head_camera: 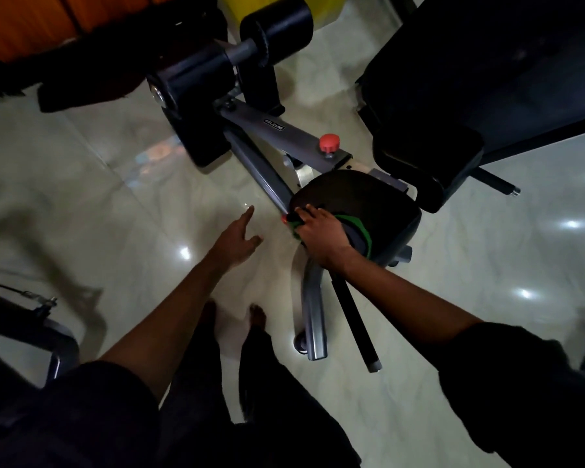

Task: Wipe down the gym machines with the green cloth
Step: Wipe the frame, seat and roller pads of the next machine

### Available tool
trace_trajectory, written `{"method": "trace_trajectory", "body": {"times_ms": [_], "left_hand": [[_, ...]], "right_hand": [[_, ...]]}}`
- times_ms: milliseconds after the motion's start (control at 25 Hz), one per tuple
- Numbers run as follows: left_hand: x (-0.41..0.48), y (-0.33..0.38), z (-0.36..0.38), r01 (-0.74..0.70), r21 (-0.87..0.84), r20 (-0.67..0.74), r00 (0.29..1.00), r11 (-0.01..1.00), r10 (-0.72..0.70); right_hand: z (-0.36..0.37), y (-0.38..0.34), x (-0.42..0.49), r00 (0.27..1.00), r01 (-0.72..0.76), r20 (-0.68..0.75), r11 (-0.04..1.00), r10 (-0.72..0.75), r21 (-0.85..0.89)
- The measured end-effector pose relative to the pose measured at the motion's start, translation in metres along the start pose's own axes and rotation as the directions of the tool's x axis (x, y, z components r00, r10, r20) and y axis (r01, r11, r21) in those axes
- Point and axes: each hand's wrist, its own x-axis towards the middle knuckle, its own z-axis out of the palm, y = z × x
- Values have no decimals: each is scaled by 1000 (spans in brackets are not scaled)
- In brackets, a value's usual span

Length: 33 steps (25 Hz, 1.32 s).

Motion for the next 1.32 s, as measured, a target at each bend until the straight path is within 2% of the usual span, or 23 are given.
{"method": "trace_trajectory", "body": {"times_ms": [160, 360, 560, 680, 760, 880, 1000, 1160, 1320], "left_hand": [[4, 8, 5, 34, -19, -112, 993, 999, -36], [9, 17, -2, 233, -17, -191, 954, 972, -232], [26, 45, 8, 339, 44, -138, 934, 940, -330], [36, 40, 9, 397, -21, -3, 918, 917, -397], [37, 37, 9, 449, -97, 22, 893, 888, -449], [41, 35, 6, 467, -99, 79, 884, 879, -461], [57, 41, 6, 494, -36, 152, 862, 869, -484], [78, 62, 13, 399, -54, 204, 902, 915, -381], [87, 57, 34, 355, -135, 236, 918, 925, -318]], "right_hand": [[-5, -7, 40, 999, 10, -33, 997, -7, 76], [-8, 8, 46, 994, 61, -103, 978, -41, 199], [-3, 27, 33, 985, 154, -117, 946, -125, 284], [-16, 26, 55, 991, 101, -119, 927, -62, 362], [-18, 37, 61, 996, 39, -84, 890, 0, 453], [-16, 66, 53, 982, -37, -141, 860, 126, 508], [-9, 84, 33, 975, -157, -75, 885, 210, 438], [0, 65, 14, 992, -97, -38, 917, 121, 386], [-9, 65, 41, 995, 20, -97, 938, 15, 346]]}}
